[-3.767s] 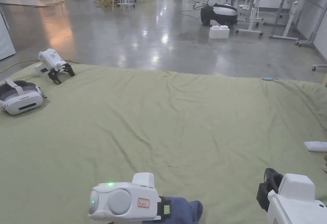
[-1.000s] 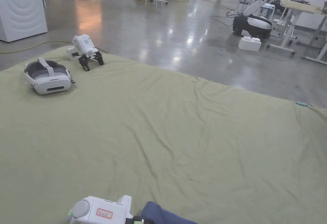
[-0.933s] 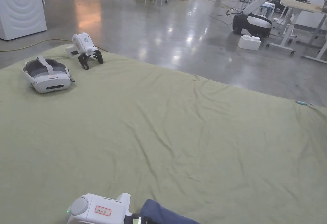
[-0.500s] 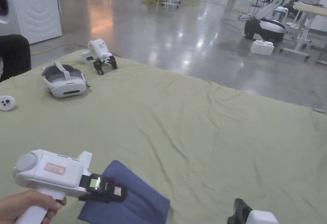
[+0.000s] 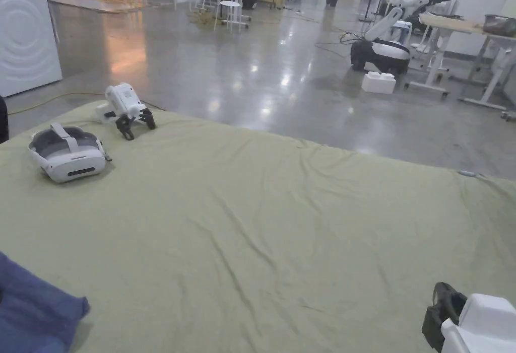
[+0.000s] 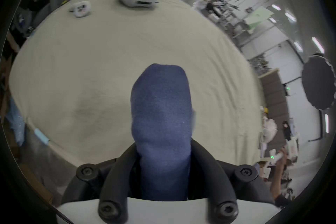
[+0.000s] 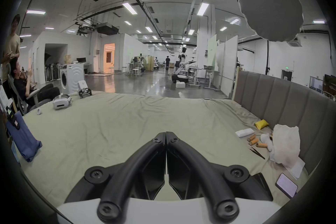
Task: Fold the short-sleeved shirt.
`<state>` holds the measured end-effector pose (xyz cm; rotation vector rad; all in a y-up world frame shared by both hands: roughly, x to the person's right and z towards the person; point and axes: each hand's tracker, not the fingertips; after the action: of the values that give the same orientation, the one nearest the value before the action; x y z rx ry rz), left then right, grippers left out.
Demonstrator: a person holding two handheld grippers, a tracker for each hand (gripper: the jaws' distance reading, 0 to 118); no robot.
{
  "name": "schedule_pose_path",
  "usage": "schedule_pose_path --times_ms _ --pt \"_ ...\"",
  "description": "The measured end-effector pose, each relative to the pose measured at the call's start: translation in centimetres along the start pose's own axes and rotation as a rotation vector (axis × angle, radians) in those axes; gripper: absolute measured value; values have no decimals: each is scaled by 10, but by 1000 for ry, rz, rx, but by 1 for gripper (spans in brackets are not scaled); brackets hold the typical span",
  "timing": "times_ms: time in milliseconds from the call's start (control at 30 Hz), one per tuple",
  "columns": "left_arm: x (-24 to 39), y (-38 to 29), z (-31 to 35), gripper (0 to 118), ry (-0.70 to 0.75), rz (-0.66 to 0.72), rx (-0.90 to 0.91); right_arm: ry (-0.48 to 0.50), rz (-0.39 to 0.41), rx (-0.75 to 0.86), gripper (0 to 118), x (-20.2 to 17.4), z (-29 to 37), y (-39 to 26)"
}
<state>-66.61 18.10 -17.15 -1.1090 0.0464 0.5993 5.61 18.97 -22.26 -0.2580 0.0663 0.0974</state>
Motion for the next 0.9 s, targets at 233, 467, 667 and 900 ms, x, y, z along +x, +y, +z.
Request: schedule_pose_path --times_ms 233,467,667,900 --pt "10 -6 -19 76 304 -120 -4 -33 9 -32 0 18 1 -10" --pt "41 -20 1 77 449 -188 209 -38 21 -38 0 19 4 -13" --pt "109 -74 -19 76 319 -334 404 -13 8 -28 0 6 8 -16" --pt "228 -149 -82 76 165 -508 601 -2 -5 7 0 -9 8 -7"
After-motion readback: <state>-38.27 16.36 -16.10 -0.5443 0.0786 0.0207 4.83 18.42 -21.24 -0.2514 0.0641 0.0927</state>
